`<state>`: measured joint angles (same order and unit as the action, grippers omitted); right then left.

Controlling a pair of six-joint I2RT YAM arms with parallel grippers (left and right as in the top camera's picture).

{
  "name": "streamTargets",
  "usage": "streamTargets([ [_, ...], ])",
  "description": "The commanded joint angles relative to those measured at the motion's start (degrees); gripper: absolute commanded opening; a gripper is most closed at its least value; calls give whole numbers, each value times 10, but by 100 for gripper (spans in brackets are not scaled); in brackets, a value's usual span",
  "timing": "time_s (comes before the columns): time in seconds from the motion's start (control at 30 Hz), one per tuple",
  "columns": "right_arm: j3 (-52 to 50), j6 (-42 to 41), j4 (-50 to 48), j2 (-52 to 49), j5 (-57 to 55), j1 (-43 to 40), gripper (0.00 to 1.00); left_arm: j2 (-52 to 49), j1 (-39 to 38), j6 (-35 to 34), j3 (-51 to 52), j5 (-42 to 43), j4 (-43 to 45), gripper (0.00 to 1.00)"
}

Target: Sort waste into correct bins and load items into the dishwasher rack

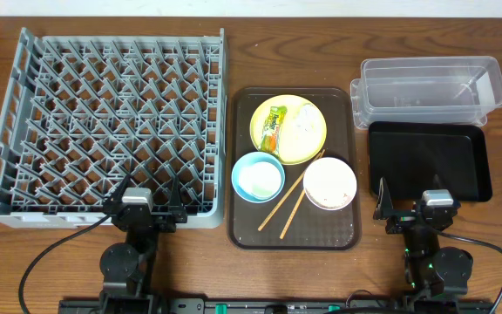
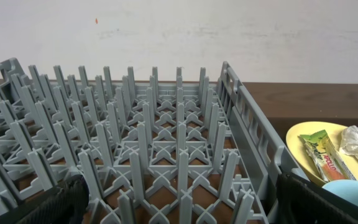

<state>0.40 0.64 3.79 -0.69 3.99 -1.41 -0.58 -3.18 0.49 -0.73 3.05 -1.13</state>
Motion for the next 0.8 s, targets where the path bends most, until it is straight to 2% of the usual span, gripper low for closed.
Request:
streamTargets([
  [0.0, -1, 3, 2, 3, -6, 11, 99, 3, 0, 10, 5, 6, -27, 98],
  [0.77, -1, 3, 2, 3, -6, 11, 99, 3, 0, 10, 5, 6, -27, 98],
])
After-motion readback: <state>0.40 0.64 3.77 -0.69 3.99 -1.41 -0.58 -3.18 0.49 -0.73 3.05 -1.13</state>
